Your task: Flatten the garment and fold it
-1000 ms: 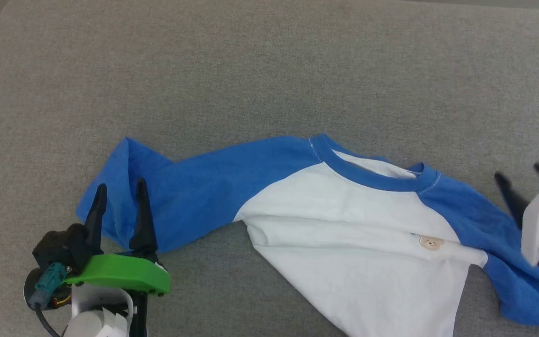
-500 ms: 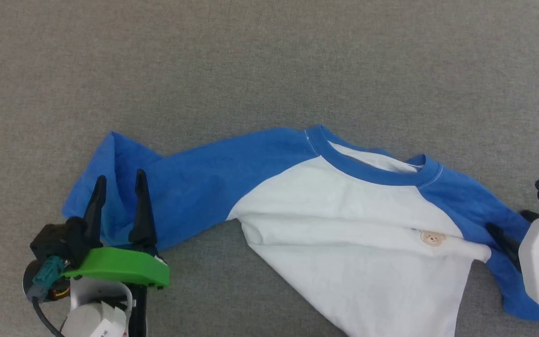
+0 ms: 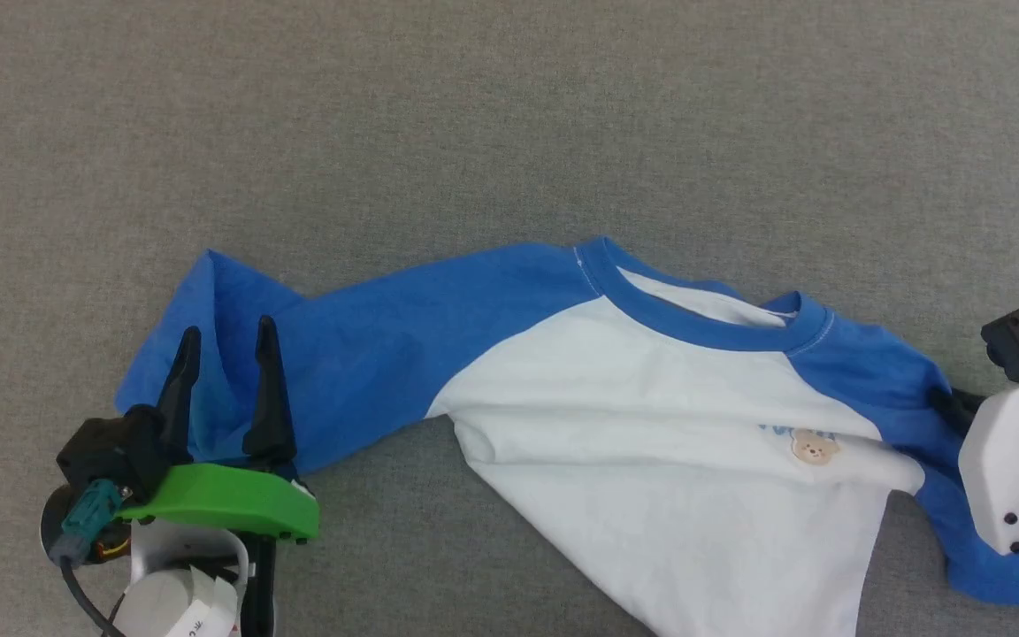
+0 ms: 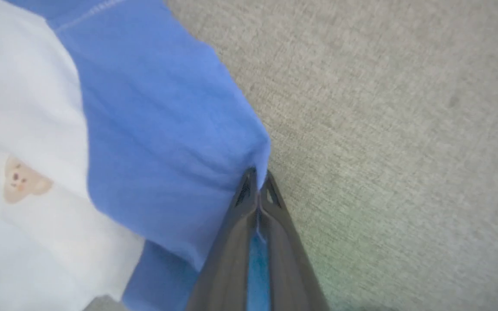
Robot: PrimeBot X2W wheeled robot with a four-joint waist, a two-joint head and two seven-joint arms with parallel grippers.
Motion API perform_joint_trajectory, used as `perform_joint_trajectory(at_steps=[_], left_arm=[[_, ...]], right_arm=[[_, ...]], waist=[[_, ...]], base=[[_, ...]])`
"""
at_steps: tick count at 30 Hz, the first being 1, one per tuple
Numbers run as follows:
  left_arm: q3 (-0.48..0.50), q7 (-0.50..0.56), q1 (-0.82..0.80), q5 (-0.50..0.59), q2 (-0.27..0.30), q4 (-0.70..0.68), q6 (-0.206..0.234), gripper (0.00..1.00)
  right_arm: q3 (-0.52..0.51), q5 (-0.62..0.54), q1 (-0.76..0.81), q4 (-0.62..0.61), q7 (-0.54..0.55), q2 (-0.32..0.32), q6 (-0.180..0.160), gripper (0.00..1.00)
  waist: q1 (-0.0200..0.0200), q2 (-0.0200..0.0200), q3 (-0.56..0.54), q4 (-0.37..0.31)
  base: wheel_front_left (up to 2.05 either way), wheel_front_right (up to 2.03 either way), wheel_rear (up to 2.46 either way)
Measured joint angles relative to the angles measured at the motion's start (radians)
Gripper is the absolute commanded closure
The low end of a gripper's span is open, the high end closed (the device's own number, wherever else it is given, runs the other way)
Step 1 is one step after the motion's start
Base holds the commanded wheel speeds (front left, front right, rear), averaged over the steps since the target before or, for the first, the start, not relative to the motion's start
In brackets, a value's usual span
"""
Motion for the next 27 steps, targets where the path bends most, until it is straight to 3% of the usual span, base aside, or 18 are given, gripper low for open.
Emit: perform_joint_trajectory(at_steps=[8,13,17,23,27], left_arm=[[0.001,0.009,-0.006,0.001,0.022,-0.011,0.001,0.00],[-0.024,0.028,-0.006,0.006,0.038,-0.016,-0.010,0.00],[-0.073,0.082,-0.043,0.043,0.101,-0.018,-0.063,0.00],[-0.205,0.216,-0.239,0.111,0.198,0.035,-0.209,0.00],[-0.323,0.299,-0.377,0.115,0.244,0.123,-0.254,0.00]], right_arm=[[-0.038,-0.163,-0.040,0.009,-0.276,0.007,0.000,1.00],[-0.073,-0.247,-0.050,0.010,-0.368,0.041,0.000,1.00],[-0.071,-0.263,-0.045,0.009,-0.374,0.077,0.000,1.00],[-0.062,-0.271,-0.041,0.007,-0.371,0.093,0.000,1.00],[-0.050,-0.271,-0.048,0.001,-0.366,0.095,0.000,1.00]], waist=[[0.0000,0.0000,-0.059,-0.022],[0.0000,0.0000,-0.093,-0.041],[0.0000,0.0000,-0.107,-0.055],[0.0000,0.0000,-0.082,-0.054],[0.0000,0.0000,-0.048,-0.055]], base=[[0.00,0.00,0.00],[0.00,0.00,0.00],[0.00,0.00,0.00],[0.00,0.00,0.00],[0.00,0.00,0.00]])
